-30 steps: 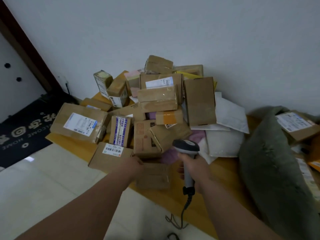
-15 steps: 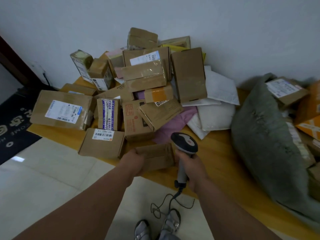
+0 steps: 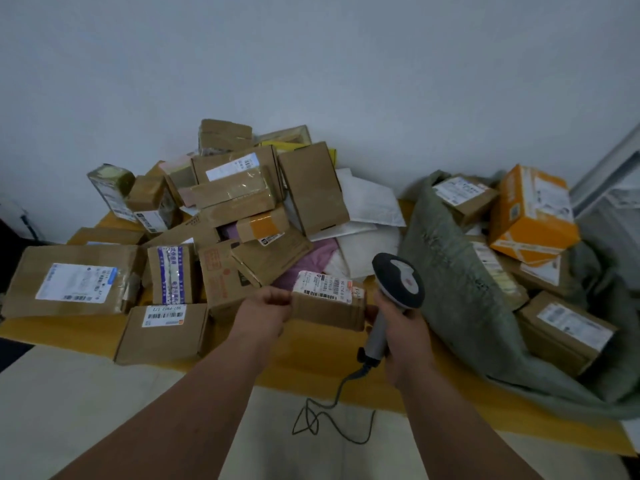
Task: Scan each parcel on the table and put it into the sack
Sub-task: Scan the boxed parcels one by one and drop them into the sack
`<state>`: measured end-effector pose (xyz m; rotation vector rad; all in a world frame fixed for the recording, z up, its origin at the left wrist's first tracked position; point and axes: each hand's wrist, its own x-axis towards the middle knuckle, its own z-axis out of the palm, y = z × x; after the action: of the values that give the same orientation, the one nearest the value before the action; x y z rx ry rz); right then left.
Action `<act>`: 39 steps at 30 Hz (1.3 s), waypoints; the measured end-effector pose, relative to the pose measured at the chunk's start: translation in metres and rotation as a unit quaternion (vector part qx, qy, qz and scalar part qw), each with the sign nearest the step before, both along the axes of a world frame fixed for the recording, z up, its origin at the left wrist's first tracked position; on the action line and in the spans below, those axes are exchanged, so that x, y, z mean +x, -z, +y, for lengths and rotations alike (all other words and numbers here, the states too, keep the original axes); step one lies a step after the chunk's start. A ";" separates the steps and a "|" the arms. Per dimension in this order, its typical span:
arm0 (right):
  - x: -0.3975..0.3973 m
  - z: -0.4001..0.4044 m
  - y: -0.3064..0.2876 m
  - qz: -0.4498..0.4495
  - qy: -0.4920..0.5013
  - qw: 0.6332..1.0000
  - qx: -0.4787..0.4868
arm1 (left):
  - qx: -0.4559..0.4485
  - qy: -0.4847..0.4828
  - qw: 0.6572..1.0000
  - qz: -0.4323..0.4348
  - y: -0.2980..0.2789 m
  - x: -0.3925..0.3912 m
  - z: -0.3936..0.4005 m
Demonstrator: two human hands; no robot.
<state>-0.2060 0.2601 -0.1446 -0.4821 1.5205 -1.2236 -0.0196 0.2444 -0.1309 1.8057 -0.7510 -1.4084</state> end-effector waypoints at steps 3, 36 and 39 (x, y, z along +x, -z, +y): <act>-0.013 0.000 -0.014 0.008 -0.003 0.999 -0.031 | -0.018 -0.004 0.999 0.029 -0.007 -0.017 -0.004; -0.186 0.043 -0.075 0.203 -0.285 0.932 -0.093 | -0.158 0.135 0.970 -0.127 -0.073 -0.161 -0.048; -0.194 0.045 -0.075 0.203 -0.288 0.932 -0.086 | -0.158 0.143 0.968 -0.134 -0.072 -0.166 -0.046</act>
<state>-0.4004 0.3051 -0.0699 -1.2653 1.4547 -0.8179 -0.1851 0.1979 -0.0590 1.6991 -1.3425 -1.1442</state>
